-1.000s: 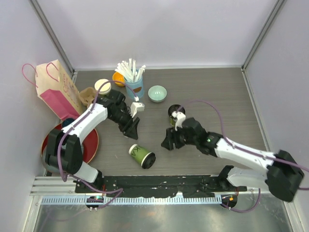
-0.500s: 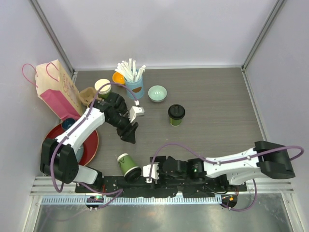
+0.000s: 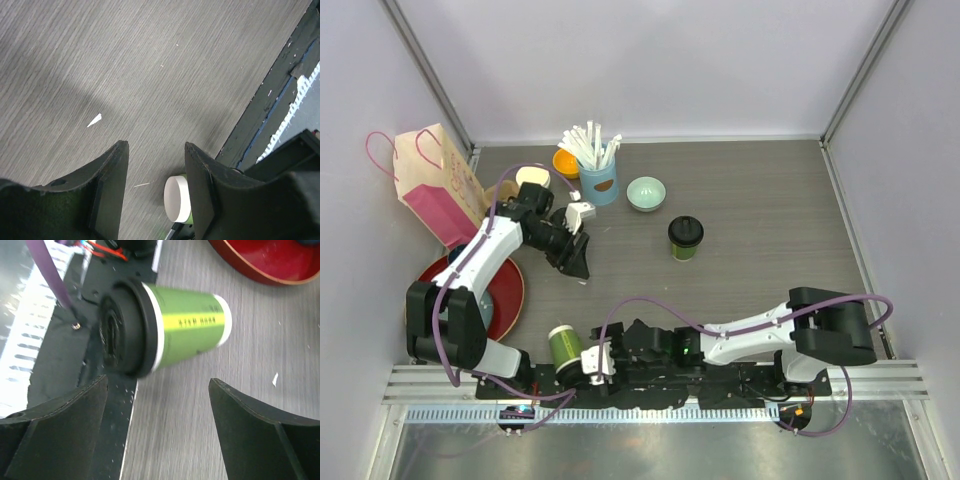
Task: Pack the takeout coffee
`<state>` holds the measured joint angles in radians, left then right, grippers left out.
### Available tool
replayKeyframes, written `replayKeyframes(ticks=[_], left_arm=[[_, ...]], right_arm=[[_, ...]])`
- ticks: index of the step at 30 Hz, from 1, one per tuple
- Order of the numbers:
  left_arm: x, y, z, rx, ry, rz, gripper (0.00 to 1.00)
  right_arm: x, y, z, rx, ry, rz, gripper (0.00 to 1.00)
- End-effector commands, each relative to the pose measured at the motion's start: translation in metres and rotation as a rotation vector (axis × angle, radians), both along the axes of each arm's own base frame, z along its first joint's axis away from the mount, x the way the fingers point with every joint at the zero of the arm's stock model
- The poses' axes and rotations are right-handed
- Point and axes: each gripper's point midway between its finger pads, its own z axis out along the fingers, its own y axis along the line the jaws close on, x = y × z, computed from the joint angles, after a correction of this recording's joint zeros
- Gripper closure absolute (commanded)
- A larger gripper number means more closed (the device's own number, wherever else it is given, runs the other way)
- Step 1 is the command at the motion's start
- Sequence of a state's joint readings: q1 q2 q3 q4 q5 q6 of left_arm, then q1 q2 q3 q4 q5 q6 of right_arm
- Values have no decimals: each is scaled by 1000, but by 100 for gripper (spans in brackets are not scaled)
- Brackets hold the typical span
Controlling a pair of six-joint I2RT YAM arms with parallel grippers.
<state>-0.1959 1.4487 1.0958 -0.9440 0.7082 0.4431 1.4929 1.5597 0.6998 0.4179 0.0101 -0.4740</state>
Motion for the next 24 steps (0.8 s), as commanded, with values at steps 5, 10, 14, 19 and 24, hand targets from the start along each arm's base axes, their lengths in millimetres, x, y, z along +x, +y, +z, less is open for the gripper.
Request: replayKeyframes(ticks=[5,10,14,19,24], left_arm=[[10,-4,13,-41,-45,18,48],[9,-2,16,-41,-49,21,49],[8,-3,17,-43,-52,17,49],[7,-4,18,-51,-38,11,48],[5,-6,19,-59,-23,-2,49]], right_arm=[[-21,42,33,105,137,117,15],[-6,45,14,67,139,13,17],[7,37,9,36,107,-50,17],[18,23,2,-10,77,-67,18],[28,24,-4,-37,92,-97,23]])
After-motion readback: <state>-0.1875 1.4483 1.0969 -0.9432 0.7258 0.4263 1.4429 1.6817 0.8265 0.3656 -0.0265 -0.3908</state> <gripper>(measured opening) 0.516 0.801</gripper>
